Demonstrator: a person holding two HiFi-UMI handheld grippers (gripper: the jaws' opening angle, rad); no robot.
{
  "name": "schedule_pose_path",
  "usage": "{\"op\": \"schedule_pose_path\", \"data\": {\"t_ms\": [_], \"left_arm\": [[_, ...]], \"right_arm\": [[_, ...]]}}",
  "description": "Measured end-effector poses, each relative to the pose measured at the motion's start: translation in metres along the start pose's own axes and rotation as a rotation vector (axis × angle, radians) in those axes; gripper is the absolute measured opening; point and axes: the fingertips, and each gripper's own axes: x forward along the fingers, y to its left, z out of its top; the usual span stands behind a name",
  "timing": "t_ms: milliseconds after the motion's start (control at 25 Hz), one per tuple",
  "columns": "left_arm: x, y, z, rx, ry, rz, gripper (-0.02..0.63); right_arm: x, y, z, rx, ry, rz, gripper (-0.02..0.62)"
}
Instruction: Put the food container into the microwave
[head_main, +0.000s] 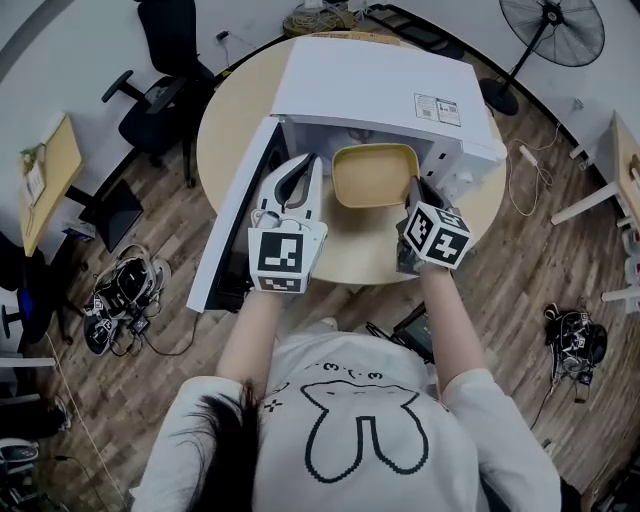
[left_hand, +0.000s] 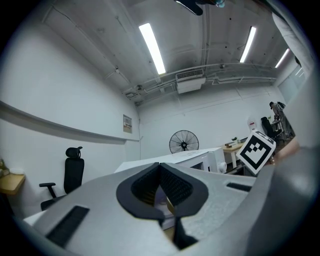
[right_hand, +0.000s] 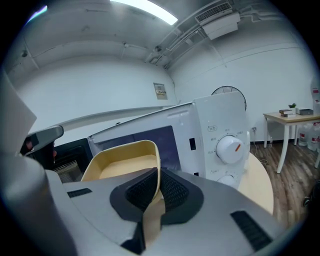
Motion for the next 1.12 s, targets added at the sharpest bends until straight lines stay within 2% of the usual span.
{"op": "schedule_pose_path", "data": {"t_ms": [240,600,1120], "left_arm": [[0.001,0.007,-0.008,-0.001,-0.008,0.007,0.008],[0.008,0.013,-0.02,-0.004,-0.012,0.005,0.008],[0.013,0.025,-0.03,0.01,-0.051,0.045,0.008]], "right_arm": [[0.024,0.001,-0.001,0.024,0.015,-0.004,0.037],[0.06,-0.003,-0.011,0.149,0.048,-0.023,0.037],[0.104,-0.012,-0.01,0.156,-0.002,-0.085,0.038]]}}
